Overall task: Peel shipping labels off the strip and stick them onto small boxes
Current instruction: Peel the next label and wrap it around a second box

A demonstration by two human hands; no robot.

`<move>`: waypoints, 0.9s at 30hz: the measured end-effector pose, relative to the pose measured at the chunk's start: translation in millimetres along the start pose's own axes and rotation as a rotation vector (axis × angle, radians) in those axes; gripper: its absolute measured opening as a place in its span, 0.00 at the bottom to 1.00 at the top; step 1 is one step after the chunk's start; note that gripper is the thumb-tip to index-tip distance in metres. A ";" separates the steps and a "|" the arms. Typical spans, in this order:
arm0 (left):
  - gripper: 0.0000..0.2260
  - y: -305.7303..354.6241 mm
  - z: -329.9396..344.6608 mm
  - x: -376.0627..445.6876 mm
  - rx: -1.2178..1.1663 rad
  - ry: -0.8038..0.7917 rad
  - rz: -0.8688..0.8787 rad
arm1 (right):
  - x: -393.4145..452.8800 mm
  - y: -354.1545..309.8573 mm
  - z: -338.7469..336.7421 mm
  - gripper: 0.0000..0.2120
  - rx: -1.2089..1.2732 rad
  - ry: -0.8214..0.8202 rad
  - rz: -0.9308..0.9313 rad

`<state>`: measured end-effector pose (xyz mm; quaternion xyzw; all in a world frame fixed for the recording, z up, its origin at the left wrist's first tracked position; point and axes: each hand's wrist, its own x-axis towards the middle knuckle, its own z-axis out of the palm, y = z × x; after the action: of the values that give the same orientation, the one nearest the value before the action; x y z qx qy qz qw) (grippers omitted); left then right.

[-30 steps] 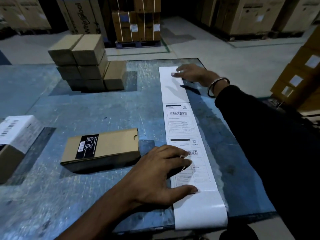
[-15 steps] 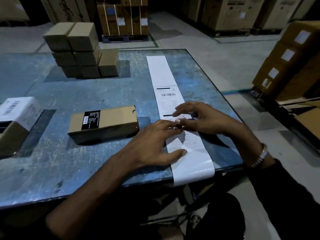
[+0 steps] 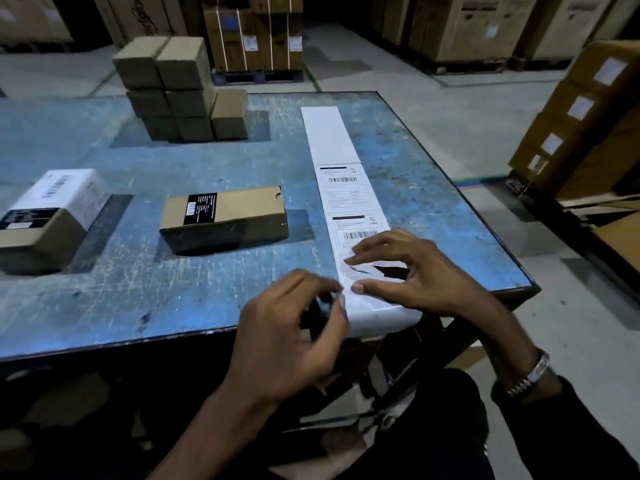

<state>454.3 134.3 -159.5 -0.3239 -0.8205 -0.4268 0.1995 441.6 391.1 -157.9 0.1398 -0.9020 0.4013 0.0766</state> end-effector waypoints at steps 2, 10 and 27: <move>0.06 10.4 5.4 -29.5 -0.061 0.008 -0.108 | -0.3 -1.2 0.5 0.14 -0.030 -0.014 -0.010; 0.11 14.7 37.6 -46.1 -0.218 -0.003 -0.613 | -11.2 -4.2 3.2 0.11 -0.072 -0.031 -0.069; 0.06 37.3 54.6 -45.6 -0.894 0.168 -0.898 | -31.2 -10.2 6.6 0.13 -0.037 0.008 -0.125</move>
<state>510.1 179.0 -196.1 0.0340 -0.6006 -0.7938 -0.0894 474.2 385.6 -163.0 0.1929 -0.8984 0.3795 0.1078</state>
